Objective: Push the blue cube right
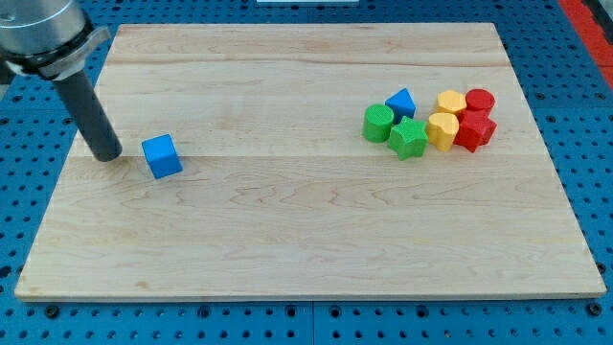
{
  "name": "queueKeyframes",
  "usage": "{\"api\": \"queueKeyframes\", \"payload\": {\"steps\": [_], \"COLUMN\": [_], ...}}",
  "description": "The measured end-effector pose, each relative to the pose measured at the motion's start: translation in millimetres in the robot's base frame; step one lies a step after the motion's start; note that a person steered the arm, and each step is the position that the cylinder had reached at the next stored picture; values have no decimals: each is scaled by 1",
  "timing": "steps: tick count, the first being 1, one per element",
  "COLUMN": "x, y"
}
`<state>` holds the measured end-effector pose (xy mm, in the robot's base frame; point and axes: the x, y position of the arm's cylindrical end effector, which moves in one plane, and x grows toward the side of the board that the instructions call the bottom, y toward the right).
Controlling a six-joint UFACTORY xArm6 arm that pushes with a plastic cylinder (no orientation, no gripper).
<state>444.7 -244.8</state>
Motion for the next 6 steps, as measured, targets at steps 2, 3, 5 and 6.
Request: {"api": "queueKeyframes", "payload": {"steps": [2, 3, 5, 6], "x": [-3, -4, -4, 1], "y": [46, 79, 130, 114]}}
